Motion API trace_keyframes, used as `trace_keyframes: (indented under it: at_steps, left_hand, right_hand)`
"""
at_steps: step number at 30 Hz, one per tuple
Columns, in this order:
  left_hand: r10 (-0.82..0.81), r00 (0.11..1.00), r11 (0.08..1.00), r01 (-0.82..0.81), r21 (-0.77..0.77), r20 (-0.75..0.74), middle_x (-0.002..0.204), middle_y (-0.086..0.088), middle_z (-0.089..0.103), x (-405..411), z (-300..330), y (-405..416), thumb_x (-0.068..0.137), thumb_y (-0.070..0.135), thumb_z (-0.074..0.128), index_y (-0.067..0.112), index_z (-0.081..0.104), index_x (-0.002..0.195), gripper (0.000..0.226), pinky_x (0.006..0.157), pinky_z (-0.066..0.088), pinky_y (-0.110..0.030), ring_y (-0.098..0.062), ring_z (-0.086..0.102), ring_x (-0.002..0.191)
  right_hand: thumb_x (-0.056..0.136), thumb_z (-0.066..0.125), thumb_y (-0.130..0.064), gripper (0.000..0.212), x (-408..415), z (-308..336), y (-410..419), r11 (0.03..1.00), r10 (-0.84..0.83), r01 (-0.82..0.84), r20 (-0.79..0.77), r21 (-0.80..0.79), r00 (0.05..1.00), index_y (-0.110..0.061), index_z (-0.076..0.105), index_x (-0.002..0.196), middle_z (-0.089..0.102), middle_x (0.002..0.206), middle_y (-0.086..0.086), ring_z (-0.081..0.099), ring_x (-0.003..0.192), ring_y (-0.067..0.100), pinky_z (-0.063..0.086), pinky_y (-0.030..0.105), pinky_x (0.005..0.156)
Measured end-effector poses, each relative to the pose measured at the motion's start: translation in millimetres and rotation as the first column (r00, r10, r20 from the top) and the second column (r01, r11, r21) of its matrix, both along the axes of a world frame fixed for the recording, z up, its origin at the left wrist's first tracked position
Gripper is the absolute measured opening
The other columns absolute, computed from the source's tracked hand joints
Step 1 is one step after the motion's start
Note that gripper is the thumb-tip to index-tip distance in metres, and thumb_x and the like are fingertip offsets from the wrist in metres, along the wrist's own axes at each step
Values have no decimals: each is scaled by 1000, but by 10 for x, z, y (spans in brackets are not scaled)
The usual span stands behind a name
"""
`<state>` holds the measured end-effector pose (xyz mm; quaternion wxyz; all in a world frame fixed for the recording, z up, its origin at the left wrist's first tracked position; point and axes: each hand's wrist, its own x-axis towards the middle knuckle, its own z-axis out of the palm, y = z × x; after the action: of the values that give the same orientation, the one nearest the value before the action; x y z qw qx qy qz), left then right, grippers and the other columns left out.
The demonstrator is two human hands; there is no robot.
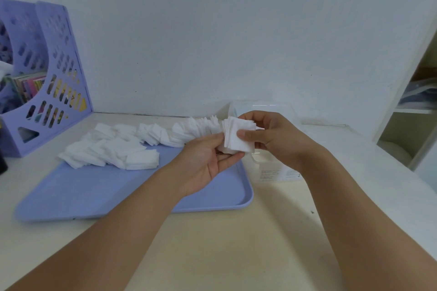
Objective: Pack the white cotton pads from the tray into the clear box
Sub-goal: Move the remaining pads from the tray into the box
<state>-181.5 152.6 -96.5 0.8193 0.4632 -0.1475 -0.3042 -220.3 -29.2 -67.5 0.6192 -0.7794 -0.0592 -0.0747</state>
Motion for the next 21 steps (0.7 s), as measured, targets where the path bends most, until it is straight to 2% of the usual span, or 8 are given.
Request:
trace_keyframes:
  at_steps: [6, 13, 19, 21]
  left_hand:
    - [34, 999, 999, -35, 21, 29, 119, -18, 72, 6, -14, -11, 108, 9, 42, -2, 59, 129, 30, 87, 60, -30, -26, 72, 108]
    - [59, 998, 998, -59, 2, -11, 116, -19, 73, -13, -7, -27, 107, 6, 41, -2, 60, 126, 28, 88, 61, -34, -27, 73, 104]
    - [100, 995, 993, -102, 64, 23, 119, -20, 72, 31, -28, -9, 107, 7, 41, -2, 59, 129, 30, 86, 61, -34, -29, 72, 107]
    - [98, 995, 992, -100, 75, 31, 118, -20, 72, 31, -33, -10, 108, 7, 41, -1, 59, 130, 30, 86, 61, -35, -30, 72, 106]
  right_hand:
    - [92, 69, -2, 19, 4, 4, -38, 999, 20, -20, 11, 26, 1000, -6, 70, 110, 73, 101, 7, 71, 93, 16, 57, 25, 79]
    - [94, 68, -4, 18, 5, 9, -53, 999, 15, -15, 7, 42, 1000, -6, 71, 111, 74, 103, 6, 71, 95, 17, 58, 26, 80]
    - [94, 67, -4, 21, -24, 31, -57, 999, 18, -17, 16, -49, 1000, -3, 69, 115, 75, 102, 5, 72, 94, 15, 57, 23, 81]
    - [94, 69, -6, 20, -30, 34, -57, 997, 5, -4, 6, -74, 1000, -5, 71, 114, 76, 103, 6, 73, 97, 18, 58, 28, 85]
